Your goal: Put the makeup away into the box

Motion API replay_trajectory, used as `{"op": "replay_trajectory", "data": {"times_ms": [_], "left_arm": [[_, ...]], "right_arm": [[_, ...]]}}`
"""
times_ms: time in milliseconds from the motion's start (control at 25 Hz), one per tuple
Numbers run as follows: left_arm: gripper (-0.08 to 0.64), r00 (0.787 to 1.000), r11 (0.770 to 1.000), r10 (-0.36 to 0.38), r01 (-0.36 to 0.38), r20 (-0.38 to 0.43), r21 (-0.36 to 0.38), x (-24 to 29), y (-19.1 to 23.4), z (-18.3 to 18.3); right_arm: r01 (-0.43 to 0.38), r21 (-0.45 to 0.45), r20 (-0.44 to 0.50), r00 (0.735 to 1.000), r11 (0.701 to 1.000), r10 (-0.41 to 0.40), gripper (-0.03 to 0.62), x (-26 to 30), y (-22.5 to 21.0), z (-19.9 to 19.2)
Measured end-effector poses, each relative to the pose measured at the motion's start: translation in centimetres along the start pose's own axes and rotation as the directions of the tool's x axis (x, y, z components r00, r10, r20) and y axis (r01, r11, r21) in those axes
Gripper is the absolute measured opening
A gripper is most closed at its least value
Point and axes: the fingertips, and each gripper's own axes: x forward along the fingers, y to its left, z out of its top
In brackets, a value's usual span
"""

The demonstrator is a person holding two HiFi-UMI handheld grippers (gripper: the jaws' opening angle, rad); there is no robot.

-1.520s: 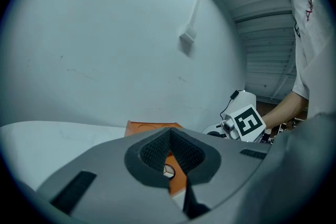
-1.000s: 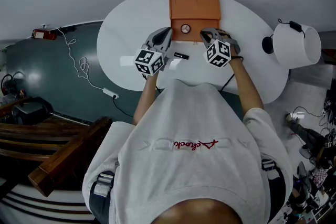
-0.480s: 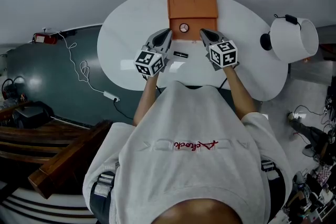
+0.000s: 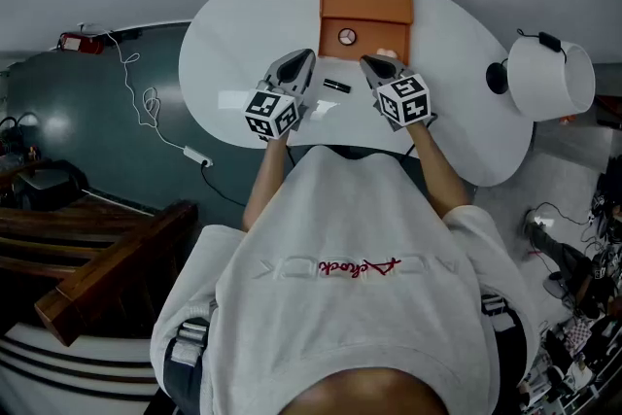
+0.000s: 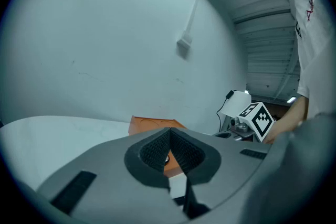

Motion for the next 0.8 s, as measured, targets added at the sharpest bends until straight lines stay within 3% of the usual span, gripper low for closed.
{"op": "replay_trajectory", "data": {"times_ms": [240,440,480,560,800], "left_arm": [[0.011,0.996,0.995,0.087,-0.087,-0.009,-0.054,-3.5,2.0,-2.5],[0.010,0.988,0.983,0.152,-0.153,-0.023,-0.101,-6.0,3.1,-4.7],[0.010,0.987,0.980,0.161,-0.163,-0.025,-0.110,-6.3,3.2,-5.1],[0.011,0.984,0.976,0.178,-0.180,-0.029,-0.126,-6.9,3.3,-5.9],[0.010,0.979,0.968,0.199,-0.202,-0.034,-0.148,-7.7,3.9,-6.8]], "right_arm": [[-0.094,-0.046,-0.101,0.991,0.995,0.088,0.021,2.4,3.3,-3.0],[-0.179,-0.123,-0.202,0.968,0.976,0.152,0.023,3.9,5.8,-5.8],[-0.196,-0.144,-0.222,0.962,0.970,0.161,0.035,4.1,6.2,-6.3],[-0.228,-0.192,-0.274,0.947,0.955,0.171,0.181,4.6,6.7,-7.5],[-0.262,-0.310,-0.386,0.913,0.914,0.131,0.198,5.8,6.7,-9.8]]}}
